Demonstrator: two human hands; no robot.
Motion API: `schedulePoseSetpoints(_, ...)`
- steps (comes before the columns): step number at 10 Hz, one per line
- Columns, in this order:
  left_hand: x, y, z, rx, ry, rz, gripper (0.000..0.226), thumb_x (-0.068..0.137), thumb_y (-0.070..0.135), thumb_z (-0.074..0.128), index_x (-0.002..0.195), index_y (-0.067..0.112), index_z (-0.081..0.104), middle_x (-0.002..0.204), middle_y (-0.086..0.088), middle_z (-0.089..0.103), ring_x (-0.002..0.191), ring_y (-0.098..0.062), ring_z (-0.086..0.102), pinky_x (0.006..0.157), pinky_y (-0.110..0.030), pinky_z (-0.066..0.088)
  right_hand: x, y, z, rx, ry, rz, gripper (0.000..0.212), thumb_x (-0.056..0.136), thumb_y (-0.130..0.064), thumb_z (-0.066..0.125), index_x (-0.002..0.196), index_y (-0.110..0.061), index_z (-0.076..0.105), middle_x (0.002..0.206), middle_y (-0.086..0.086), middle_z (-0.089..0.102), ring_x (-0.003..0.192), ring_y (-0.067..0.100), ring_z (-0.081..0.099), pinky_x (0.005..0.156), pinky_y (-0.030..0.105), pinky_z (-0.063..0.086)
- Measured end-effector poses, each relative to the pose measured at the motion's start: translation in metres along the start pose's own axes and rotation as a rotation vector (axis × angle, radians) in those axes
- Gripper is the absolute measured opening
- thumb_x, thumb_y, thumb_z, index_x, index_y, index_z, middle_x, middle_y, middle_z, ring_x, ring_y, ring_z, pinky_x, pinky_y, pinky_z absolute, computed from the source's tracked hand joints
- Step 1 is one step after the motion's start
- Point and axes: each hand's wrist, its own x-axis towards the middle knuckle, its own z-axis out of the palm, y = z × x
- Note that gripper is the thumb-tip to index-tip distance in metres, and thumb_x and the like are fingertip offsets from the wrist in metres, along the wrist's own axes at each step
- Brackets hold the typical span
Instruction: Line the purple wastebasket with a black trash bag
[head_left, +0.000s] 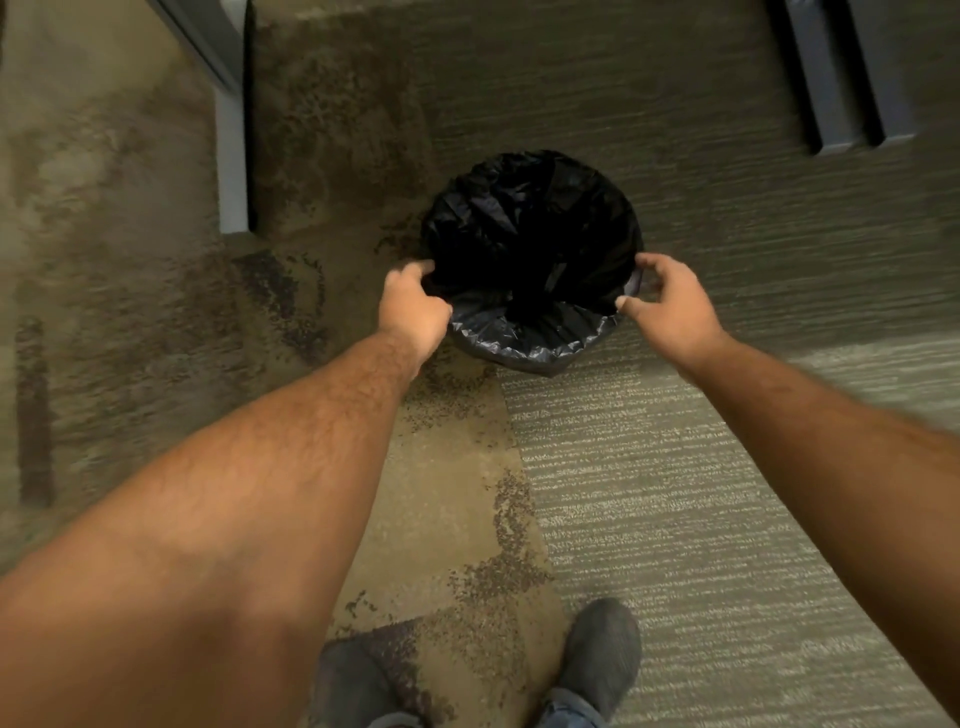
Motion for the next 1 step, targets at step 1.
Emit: schedulePoseSetpoints(1, -0.0187, -0.0039, -0.0135, 0.096, 0.002, 0.076, 0.066, 0.094, -0.003, 0.069, 0.154, 0.017, 0.053, 0.169, -0.001, 0.034, 0.15, -0.02, 0.04, 0.11, -0.016, 0.029, -0.0188, -0.0143, -0.0011, -0.031, 0.053, -0.017, 0.065, 0.095, -0.017, 0.075, 0.156, -0.016, 0.051, 0.163, 0.003, 0.043, 0.146, 0.018, 0.048, 0.119, 0.026, 0.035)
